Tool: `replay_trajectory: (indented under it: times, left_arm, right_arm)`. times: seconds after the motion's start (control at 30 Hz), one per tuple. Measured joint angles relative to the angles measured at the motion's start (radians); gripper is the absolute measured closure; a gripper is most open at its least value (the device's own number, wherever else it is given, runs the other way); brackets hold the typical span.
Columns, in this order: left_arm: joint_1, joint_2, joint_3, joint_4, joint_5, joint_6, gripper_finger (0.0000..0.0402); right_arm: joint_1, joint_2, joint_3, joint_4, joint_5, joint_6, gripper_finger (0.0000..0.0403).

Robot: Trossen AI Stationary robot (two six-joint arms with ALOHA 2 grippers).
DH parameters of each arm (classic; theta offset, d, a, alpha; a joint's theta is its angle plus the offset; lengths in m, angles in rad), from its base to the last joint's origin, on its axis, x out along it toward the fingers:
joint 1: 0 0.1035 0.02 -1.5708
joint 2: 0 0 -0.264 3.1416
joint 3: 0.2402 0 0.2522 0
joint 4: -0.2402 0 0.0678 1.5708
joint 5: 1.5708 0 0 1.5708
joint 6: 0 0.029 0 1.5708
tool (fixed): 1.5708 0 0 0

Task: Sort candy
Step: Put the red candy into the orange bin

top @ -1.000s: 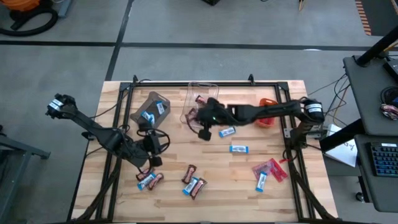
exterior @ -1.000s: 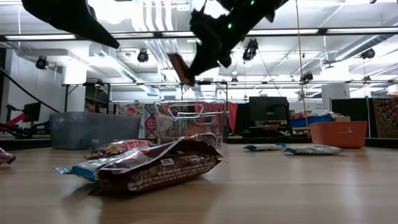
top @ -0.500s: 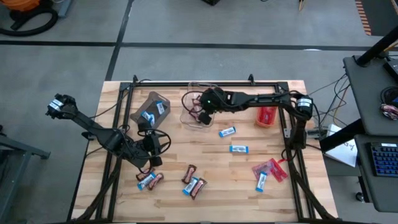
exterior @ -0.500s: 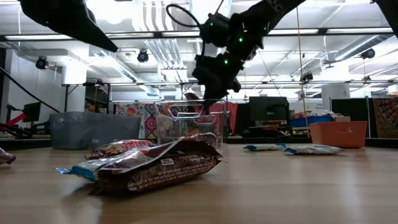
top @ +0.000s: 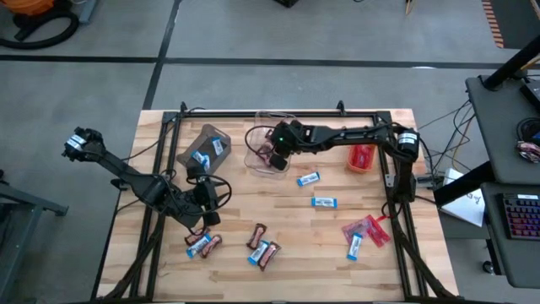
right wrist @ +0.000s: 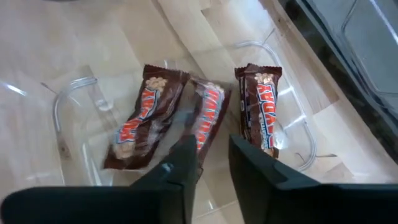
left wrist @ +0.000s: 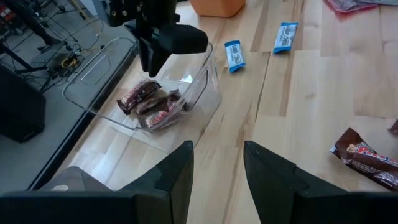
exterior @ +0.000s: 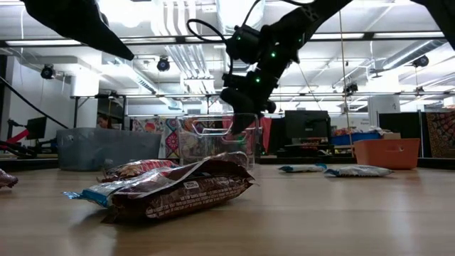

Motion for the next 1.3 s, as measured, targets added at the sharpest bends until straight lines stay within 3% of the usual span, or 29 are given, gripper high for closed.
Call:
replay_trajectory:
  times: [0.27, 0.57, 0.93, 1.13, 1.3]
  left_arm:
    - [0.000, 0.000, 0.000, 0.000, 0.002, -0.039, 0.0277]
    - [0.000, 0.000, 0.000, 0.001, 0.057, -0.101, 0.0277]
    - [0.000, 0.045, 0.000, 0.019, 0.060, -0.108, 0.0277]
    - [0.000, 0.085, 0.000, 0.036, 0.060, -0.108, 0.0277]
    - [0.000, 0.101, 0.000, 0.037, 0.059, -0.108, 0.0277]
  right_arm:
    - [0.005, -0.044, 0.000, -0.003, 0.000, -0.002, 0.0260]
    - [0.066, -0.164, 0.000, -0.103, -0.008, -0.003, 0.0264]
    - [0.220, -0.311, -0.001, -0.529, -0.204, -0.027, 0.0276]
    - [0.308, -0.330, -0.003, -0.780, -0.207, 0.156, 0.0261]
    - [0.396, -0.331, -0.031, -0.883, -0.234, 0.281, 0.0251]
